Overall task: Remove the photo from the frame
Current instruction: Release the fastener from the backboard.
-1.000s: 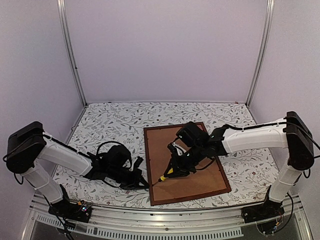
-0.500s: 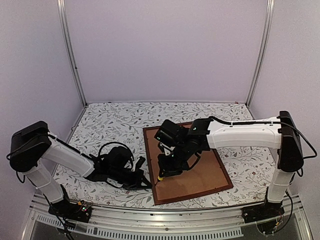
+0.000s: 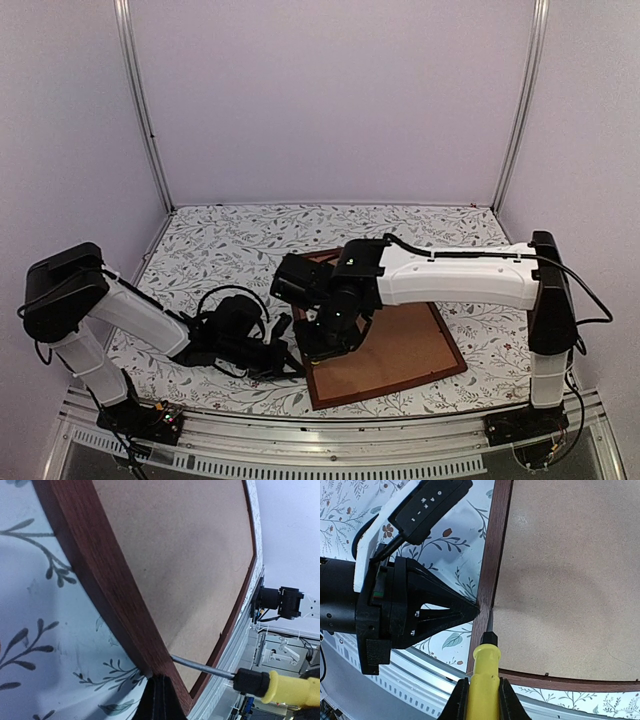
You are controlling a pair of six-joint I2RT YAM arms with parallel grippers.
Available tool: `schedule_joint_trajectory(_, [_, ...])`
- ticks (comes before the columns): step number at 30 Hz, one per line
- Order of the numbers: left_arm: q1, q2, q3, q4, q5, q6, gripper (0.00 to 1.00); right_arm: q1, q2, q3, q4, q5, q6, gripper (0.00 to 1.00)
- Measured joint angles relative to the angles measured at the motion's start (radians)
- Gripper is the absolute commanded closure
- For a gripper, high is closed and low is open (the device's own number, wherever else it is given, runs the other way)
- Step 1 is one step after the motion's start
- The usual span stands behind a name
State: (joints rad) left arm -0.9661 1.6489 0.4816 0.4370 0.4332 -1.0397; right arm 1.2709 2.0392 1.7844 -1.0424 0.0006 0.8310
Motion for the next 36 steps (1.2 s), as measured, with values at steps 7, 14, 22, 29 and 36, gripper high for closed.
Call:
schedule_joint_trajectory(7, [-0.001,0.005,-0.011,0.031,0.001,0.0,1.0,0.034,0.058,0.094,-0.08,0.044,0.005,1.0])
schedule_joint_trajectory(14, [-0.002,0.008,-0.023,0.058,-0.001,0.0,1.0,0.051,0.099,0.16,-0.135,0.053,0.005,1.0])
schedule_joint_trajectory(22, [-0.002,0.008,-0.023,0.061,-0.001,-0.001,1.0,0.058,0.134,0.218,-0.181,0.052,0.004,1.0])
schedule_joint_trajectory(29, [-0.002,0.009,-0.023,0.061,-0.001,-0.001,1.0,0.06,0.151,0.251,-0.212,0.053,0.003,1.0])
schedule_joint_trajectory(36, [-0.004,0.02,-0.023,0.08,0.003,-0.002,1.0,0.06,0.153,0.257,-0.224,0.06,-0.004,1.0])
